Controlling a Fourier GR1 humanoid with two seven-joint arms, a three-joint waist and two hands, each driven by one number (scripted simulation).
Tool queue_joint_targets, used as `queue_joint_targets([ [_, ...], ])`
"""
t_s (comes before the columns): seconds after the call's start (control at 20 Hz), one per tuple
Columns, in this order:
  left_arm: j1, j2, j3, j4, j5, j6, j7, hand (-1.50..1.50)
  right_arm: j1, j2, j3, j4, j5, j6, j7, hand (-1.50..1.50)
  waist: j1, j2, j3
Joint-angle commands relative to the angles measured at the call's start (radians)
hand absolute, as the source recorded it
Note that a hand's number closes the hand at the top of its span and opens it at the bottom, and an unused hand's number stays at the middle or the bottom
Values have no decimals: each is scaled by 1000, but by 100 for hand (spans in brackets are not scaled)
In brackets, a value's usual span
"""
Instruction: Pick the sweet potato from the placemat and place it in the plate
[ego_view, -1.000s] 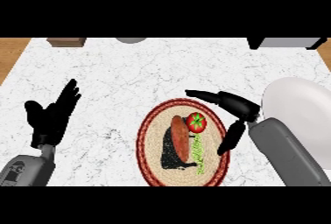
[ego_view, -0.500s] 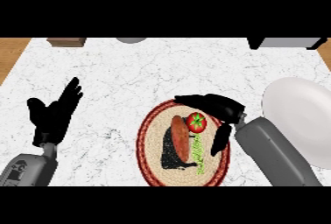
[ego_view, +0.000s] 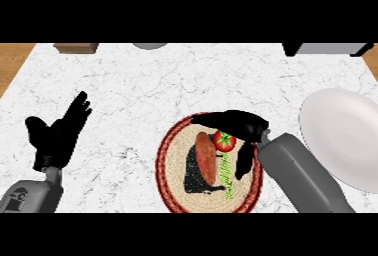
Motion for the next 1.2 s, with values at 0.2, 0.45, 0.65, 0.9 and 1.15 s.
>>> queue_joint_targets([
  [0.2, -7, -39, 44, 19, -50, -34, -12, 0, -4, 85, -18, 86, 137, -29, -28, -150, 0, 1, 0],
  [0.45, -6, -29, 88, 56, -48, -78, -29, 0, -47, 116, -40, 182, 204, -67, -54, -150, 2, 2, 0],
  [0.65, -41, -74, 74, 74, -90, -42, -30, 0, -19, 170, 22, 191, 267, -69, -54, -150, 0, 1, 0],
  [0.9, -7, -68, 86, 4, -72, -65, 17, 0, -23, 175, 57, 196, 302, -54, -151, 150, 4, 1, 0],
  [1.15, -41, -67, 121, 52, -97, -67, 4, 0, 17, 180, 15, 152, 304, -27, -164, 150, -2, 1, 0],
])
